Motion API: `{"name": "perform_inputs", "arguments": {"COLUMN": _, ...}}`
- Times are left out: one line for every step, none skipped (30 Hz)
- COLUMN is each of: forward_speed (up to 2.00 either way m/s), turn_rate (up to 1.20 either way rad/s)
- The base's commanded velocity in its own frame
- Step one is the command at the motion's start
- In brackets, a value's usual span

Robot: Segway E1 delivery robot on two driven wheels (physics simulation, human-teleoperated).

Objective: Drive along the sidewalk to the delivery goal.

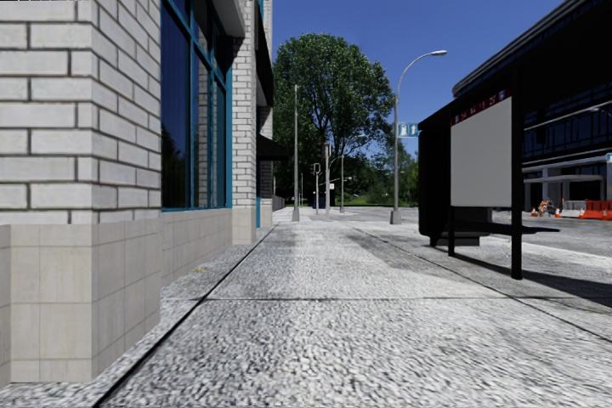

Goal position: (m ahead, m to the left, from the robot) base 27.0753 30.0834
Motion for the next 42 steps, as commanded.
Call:
{"name": "perform_inputs", "arguments": {"forward_speed": 2.0, "turn_rate": 0.0}}
{"name": "perform_inputs", "arguments": {"forward_speed": 2.0, "turn_rate": 0.0}}
{"name": "perform_inputs", "arguments": {"forward_speed": 2.0, "turn_rate": 0.0}}
{"name": "perform_inputs", "arguments": {"forward_speed": 2.0, "turn_rate": 0.0}}
{"name": "perform_inputs", "arguments": {"forward_speed": 2.0, "turn_rate": 0.0}}
{"name": "perform_inputs", "arguments": {"forward_speed": 2.0, "turn_rate": 0.0}}
{"name": "perform_inputs", "arguments": {"forward_speed": 2.0, "turn_rate": 0.0}}
{"name": "perform_inputs", "arguments": {"forward_speed": 2.0, "turn_rate": 0.0}}
{"name": "perform_inputs", "arguments": {"forward_speed": 2.0, "turn_rate": 0.0}}
{"name": "perform_inputs", "arguments": {"forward_speed": 2.0, "turn_rate": 0.0}}
{"name": "perform_inputs", "arguments": {"forward_speed": 2.0, "turn_rate": 0.0}}
{"name": "perform_inputs", "arguments": {"forward_speed": 2.0, "turn_rate": 0.0}}
{"name": "perform_inputs", "arguments": {"forward_speed": 2.0, "turn_rate": 0.0}}
{"name": "perform_inputs", "arguments": {"forward_speed": 2.0, "turn_rate": 0.0}}
{"name": "perform_inputs", "arguments": {"forward_speed": 2.0, "turn_rate": 0.0}}
{"name": "perform_inputs", "arguments": {"forward_speed": 2.0, "turn_rate": 0.0}}
{"name": "perform_inputs", "arguments": {"forward_speed": 2.0, "turn_rate": 0.0}}
{"name": "perform_inputs", "arguments": {"forward_speed": 2.0, "turn_rate": 0.0}}
{"name": "perform_inputs", "arguments": {"forward_speed": 2.0, "turn_rate": 0.0}}
{"name": "perform_inputs", "arguments": {"forward_speed": 2.0, "turn_rate": 0.0}}
{"name": "perform_inputs", "arguments": {"forward_speed": 2.0, "turn_rate": 0.0}}
{"name": "perform_inputs", "arguments": {"forward_speed": 2.0, "turn_rate": 0.0}}
{"name": "perform_inputs", "arguments": {"forward_speed": 2.0, "turn_rate": 0.0}}
{"name": "perform_inputs", "arguments": {"forward_speed": 2.0, "turn_rate": 0.0}}
{"name": "perform_inputs", "arguments": {"forward_speed": 2.0, "turn_rate": 0.0}}
{"name": "perform_inputs", "arguments": {"forward_speed": 2.0, "turn_rate": 0.0}}
{"name": "perform_inputs", "arguments": {"forward_speed": 2.0, "turn_rate": 0.0}}
{"name": "perform_inputs", "arguments": {"forward_speed": 2.0, "turn_rate": 0.0}}
{"name": "perform_inputs", "arguments": {"forward_speed": 2.0, "turn_rate": 0.0}}
{"name": "perform_inputs", "arguments": {"forward_speed": 2.0, "turn_rate": 0.0}}
{"name": "perform_inputs", "arguments": {"forward_speed": 2.0, "turn_rate": 0.0}}
{"name": "perform_inputs", "arguments": {"forward_speed": 2.0, "turn_rate": 0.0}}
{"name": "perform_inputs", "arguments": {"forward_speed": 2.0, "turn_rate": 0.0}}
{"name": "perform_inputs", "arguments": {"forward_speed": 2.0, "turn_rate": 0.0}}
{"name": "perform_inputs", "arguments": {"forward_speed": 2.0, "turn_rate": 0.0}}
{"name": "perform_inputs", "arguments": {"forward_speed": 2.0, "turn_rate": 0.0}}
{"name": "perform_inputs", "arguments": {"forward_speed": 2.0, "turn_rate": 0.0}}
{"name": "perform_inputs", "arguments": {"forward_speed": 2.0, "turn_rate": 0.0}}
{"name": "perform_inputs", "arguments": {"forward_speed": 2.0, "turn_rate": 0.0}}
{"name": "perform_inputs", "arguments": {"forward_speed": 2.0, "turn_rate": 0.0}}
{"name": "perform_inputs", "arguments": {"forward_speed": 2.0, "turn_rate": 0.0}}
{"name": "perform_inputs", "arguments": {"forward_speed": 2.0, "turn_rate": 0.0}}
